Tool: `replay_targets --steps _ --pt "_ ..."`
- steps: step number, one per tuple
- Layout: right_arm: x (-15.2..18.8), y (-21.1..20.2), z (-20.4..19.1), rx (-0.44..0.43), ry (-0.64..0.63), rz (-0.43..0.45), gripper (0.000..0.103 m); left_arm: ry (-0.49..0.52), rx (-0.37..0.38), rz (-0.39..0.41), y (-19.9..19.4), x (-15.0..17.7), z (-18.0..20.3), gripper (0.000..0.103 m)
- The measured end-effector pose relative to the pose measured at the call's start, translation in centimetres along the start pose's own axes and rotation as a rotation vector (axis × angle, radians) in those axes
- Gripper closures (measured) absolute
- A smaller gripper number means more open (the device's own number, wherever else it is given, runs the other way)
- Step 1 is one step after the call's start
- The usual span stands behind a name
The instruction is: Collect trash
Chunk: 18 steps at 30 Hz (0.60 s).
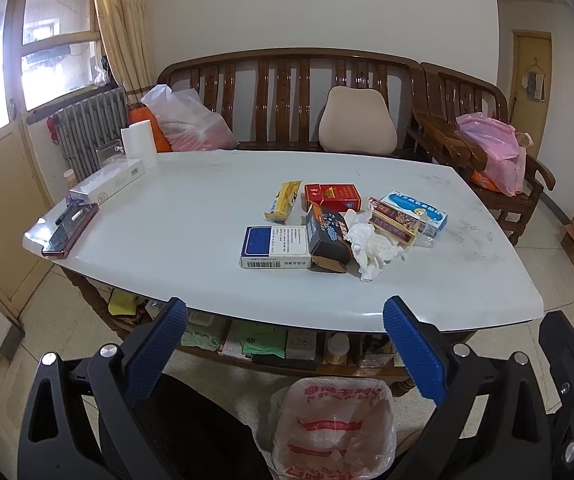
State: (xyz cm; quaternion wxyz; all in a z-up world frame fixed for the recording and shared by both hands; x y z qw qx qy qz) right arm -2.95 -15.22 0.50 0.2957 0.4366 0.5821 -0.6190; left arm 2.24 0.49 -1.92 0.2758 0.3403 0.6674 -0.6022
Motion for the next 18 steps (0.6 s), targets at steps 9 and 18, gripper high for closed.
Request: replay_targets --steps 9,18 --pt "0.14 0.04 -0.16 0.000 -0.001 0.001 0.006 -0.003 0.003 -0.013 0.16 0.04 -0.03 0.007" --pt "0.01 0.11 -0.15 0.000 -0.002 0.000 0.006 0.001 -0.027 0.011 -0.33 -0.09 -0.11 0.007"
Point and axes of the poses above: each gripper's, at about its wrist camera, not at the fingertips, and y roughly the way its jaws point, z to its right, x to its underside, the point moved 3 cm from there along y, roughly the way its jaws point, and after that the axes turned 6 degrees about y, right-handed, at the moved point
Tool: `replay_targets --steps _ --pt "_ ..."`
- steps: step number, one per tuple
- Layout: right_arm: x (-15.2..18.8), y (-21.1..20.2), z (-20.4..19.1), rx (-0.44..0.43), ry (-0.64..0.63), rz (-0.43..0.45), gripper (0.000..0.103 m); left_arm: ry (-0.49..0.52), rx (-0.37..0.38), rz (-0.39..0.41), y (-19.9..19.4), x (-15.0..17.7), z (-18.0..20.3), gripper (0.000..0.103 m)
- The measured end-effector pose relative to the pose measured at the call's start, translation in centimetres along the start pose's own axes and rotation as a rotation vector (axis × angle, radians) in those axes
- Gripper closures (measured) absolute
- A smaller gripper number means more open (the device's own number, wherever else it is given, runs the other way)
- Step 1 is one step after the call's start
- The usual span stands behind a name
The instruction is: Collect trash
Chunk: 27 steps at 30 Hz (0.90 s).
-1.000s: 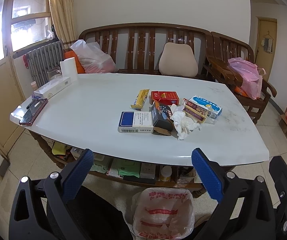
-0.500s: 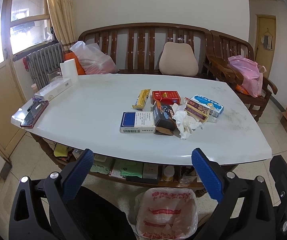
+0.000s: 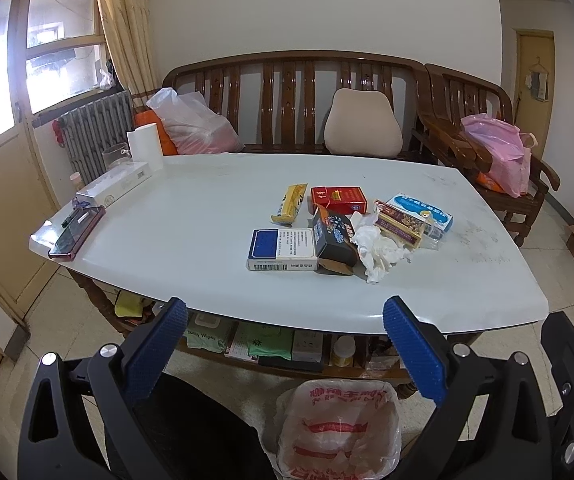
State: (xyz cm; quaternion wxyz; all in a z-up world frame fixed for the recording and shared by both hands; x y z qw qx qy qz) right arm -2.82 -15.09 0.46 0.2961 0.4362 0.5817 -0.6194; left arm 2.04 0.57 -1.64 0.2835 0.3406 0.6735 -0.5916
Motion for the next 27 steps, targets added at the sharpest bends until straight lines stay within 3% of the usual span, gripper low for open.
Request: replay_targets --steps 27 --pt "-0.36 -0.18 0.22 -0.009 0.007 0.000 0.006 -0.003 0.011 0.000 -0.20 -0.19 0.02 0.007"
Point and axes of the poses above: each gripper's, at about its wrist camera, not at the fingertips, and y roughly the way its jaws point, z to its right, x to its underside, the point moved 3 cm from there along y, roughly the way its jaws point, and after that the axes turned 6 degrees about y, right-handed, at the moved point
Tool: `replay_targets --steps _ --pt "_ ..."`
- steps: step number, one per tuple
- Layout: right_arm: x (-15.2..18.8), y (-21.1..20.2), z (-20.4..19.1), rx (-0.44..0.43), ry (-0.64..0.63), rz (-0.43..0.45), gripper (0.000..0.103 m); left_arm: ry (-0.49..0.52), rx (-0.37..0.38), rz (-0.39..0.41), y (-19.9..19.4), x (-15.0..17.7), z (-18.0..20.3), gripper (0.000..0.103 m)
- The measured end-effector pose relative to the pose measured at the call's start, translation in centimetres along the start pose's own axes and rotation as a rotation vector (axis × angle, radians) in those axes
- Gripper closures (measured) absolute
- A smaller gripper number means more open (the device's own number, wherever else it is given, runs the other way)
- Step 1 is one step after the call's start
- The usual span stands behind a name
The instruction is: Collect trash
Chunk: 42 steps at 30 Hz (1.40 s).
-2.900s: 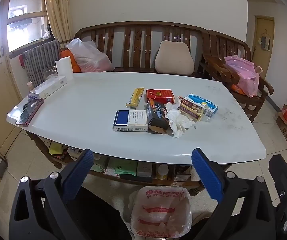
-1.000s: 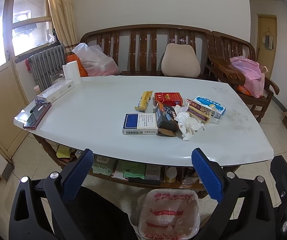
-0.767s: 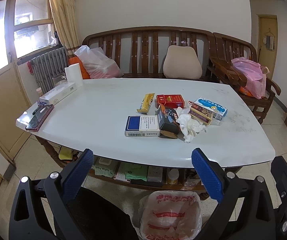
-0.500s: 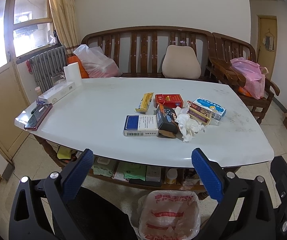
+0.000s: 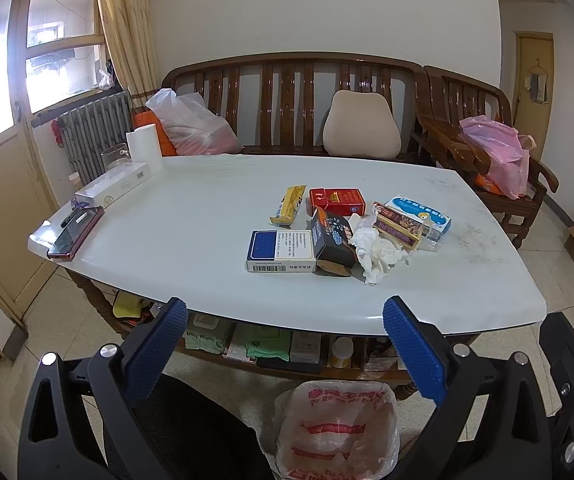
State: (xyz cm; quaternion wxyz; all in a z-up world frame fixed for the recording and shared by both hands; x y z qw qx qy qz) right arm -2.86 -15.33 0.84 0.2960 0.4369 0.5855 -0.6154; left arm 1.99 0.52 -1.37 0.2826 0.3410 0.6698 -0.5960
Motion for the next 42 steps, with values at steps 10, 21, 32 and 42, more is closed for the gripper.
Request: replay_targets --steps 10,21,32,42 --pt "0.0 0.0 0.0 -0.001 0.001 -0.001 0.006 -0.001 0.005 -0.002 0.1 0.0 -0.1 0.007" --pt "-0.5 0.6 0.3 -0.039 -0.010 -0.021 0.006 0.014 0.063 -0.029 0.6 -0.7 -1.0 0.007" --pt "-4.0 3.6 2.5 -0.093 -0.148 -0.034 0.006 0.083 0.149 -0.132 3.3 -4.1 -5.2 0.007" --pt "-6.6 7.4 3.2 -0.208 -0.317 -0.108 0.006 0.343 0.175 -0.150 6.2 -8.2 -6.5 0.007"
Point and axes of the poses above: each gripper's, at about its wrist camera, not at the fingertips, and y roughly the way its jaws point, z to its right, x to its underside, the point moved 3 cm from there along y, roughly the way its jaws point, and after that the axes turned 6 degrees about y, right-handed, at the moved point
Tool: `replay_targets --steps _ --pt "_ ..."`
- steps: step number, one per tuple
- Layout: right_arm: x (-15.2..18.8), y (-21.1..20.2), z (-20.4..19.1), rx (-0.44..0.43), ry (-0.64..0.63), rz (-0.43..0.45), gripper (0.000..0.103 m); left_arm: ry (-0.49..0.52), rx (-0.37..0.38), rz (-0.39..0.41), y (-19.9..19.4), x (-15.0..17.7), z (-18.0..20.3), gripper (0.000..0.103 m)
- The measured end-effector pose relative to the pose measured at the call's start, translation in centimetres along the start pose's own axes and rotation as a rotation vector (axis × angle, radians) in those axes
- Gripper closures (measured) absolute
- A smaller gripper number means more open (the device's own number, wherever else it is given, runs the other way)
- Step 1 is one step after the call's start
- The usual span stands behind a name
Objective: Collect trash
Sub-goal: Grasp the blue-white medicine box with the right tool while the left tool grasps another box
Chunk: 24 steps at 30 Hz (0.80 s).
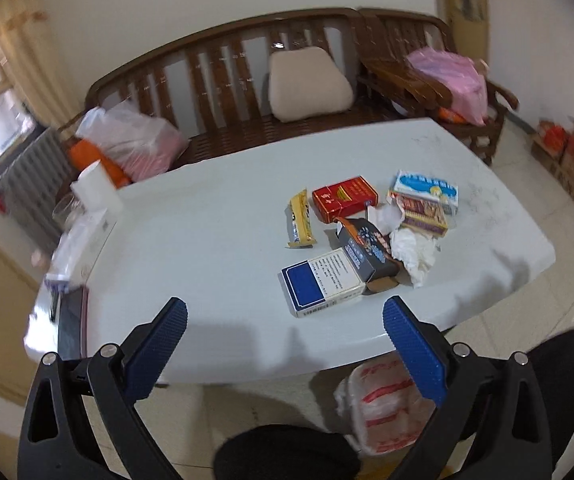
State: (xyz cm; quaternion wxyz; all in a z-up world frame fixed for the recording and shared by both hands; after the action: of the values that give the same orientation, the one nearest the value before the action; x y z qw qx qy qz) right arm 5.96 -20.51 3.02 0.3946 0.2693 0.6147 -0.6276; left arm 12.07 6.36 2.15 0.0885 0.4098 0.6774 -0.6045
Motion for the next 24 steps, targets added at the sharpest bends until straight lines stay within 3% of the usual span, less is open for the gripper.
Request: replay_targets --steps 3,9,14,24 --pt "-0.4 1.1 0.1 -0.003 -0.045 -0.031 0.006 0.088 0.037 -0.039 1.6 -0.5 0.1 0.007" --pt "-2.3 2.9 1.0 -0.143 -0.059 -0.119 0.006 0.281 0.128 -0.071 4.4 -0.7 1.5 0.007" --pt "-5.2 4.6 3.0 -0.105 -0.129 -0.147 0.006 0.443 0.152 -0.132 7.6 -0.7 2.7 0.007" --pt "-9.2 11.1 5.8 -0.192 -0.174 -0.282 0.006 0.599 0.270 -0.225 12.9 -1.6 3.2 0.007"
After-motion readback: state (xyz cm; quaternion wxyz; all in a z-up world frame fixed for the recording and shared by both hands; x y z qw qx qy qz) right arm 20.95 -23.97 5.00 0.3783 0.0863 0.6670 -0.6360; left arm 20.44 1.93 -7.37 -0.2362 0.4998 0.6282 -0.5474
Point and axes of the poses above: each gripper's, at about its wrist camera, not at the fingertips, and y roughly the way its jaws point, z to its right, x to its underside, the point moved 3 cm from there along y, roughly the way its jaws point, and after that the axes turned 6 degrees about y, right-handed, at the moved point
